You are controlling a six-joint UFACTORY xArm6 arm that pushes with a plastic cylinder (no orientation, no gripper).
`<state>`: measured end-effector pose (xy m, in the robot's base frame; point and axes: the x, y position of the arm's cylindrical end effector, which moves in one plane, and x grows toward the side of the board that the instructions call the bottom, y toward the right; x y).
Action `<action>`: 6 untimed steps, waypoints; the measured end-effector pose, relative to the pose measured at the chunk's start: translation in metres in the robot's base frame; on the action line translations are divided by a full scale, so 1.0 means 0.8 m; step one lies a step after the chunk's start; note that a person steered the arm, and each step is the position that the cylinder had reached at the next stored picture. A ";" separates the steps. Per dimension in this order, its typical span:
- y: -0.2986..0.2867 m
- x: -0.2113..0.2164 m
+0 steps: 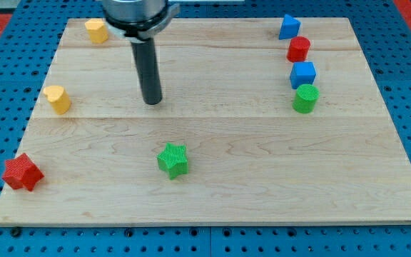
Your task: Slide the green star below the green circle
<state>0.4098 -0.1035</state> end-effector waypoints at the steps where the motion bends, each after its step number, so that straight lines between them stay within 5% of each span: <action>1: 0.001 0.062; 3: 0.049 0.165; 6: 0.256 0.160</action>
<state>0.5374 0.1014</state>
